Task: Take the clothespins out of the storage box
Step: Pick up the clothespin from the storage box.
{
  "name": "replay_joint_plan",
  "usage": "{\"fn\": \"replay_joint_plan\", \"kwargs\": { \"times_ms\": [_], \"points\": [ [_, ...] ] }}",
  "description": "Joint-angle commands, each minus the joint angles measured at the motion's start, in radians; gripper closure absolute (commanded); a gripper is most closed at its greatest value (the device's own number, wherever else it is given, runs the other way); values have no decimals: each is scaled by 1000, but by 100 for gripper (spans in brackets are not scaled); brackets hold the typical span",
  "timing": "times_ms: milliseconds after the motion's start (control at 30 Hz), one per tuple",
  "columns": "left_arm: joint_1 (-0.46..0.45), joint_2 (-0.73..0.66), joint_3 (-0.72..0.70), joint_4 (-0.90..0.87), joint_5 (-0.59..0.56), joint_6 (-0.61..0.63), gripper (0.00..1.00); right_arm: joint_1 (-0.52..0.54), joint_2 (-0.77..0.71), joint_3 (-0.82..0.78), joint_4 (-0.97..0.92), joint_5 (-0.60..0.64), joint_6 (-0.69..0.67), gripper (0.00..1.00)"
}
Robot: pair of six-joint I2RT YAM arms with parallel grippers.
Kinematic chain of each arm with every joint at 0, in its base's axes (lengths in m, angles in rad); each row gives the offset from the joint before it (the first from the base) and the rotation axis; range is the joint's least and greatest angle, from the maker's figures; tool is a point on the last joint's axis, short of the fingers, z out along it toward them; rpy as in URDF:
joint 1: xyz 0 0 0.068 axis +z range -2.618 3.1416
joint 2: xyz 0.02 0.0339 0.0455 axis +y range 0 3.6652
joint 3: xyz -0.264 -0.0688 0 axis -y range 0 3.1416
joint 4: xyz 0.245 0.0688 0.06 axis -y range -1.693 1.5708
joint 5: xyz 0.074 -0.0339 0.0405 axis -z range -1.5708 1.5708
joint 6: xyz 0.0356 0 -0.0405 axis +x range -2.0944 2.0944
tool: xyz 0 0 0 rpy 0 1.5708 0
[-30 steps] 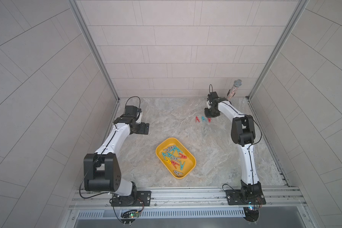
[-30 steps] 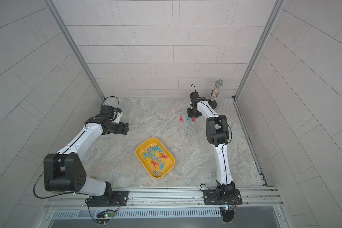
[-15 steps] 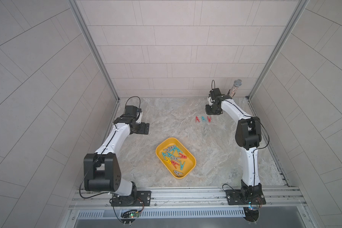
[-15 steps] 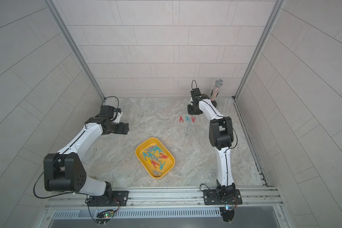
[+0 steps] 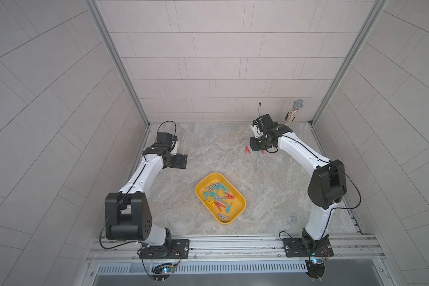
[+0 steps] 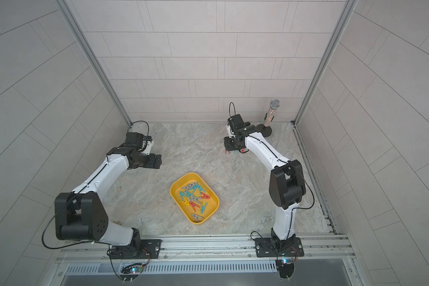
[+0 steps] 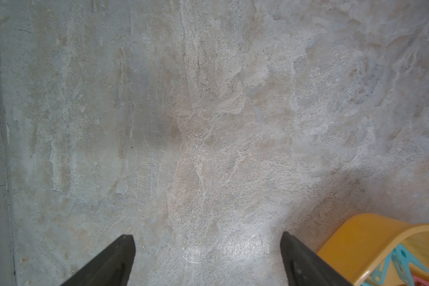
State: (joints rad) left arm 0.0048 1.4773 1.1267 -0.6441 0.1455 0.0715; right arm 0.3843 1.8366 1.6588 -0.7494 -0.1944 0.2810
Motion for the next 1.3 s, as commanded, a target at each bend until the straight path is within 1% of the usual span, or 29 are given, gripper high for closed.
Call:
{"fn": "replay_joint_plan", "kwargs": {
  "times_ms": [0, 133, 267, 433, 567, 700, 867, 1067, 1267],
  "points": [
    [6, -23, -16, -12, -7, 12, 0, 55, -78, -63, 19, -12, 2, 78],
    [7, -23, -15, -12, -11, 11, 0, 150, -149, -156, 51, -45, -24, 78],
    [7, -20, -16, -12, -11, 11, 0, 275, -200, -231, 66, -29, -60, 78],
    [7, -13, -16, -12, -12, 11, 0, 418, -244, -362, 183, -19, -41, 78],
    [6, -14, -16, -12, -9, 11, 0, 493, -234, -432, 269, -30, -11, 78],
    [7, -9, -16, -12, -9, 11, 0, 533, -179, -461, 311, -38, 20, 78],
    [6, -8, -16, -12, -6, 11, 0, 572, -99, -468, 335, -44, 27, 78],
    [7, -7, -15, -12, -7, 11, 0, 595, -25, -471, 351, -42, 33, 78],
    [7, -10, -16, -11, -8, 11, 0, 607, 6, -463, 330, -18, 24, 78]
  ]
}}
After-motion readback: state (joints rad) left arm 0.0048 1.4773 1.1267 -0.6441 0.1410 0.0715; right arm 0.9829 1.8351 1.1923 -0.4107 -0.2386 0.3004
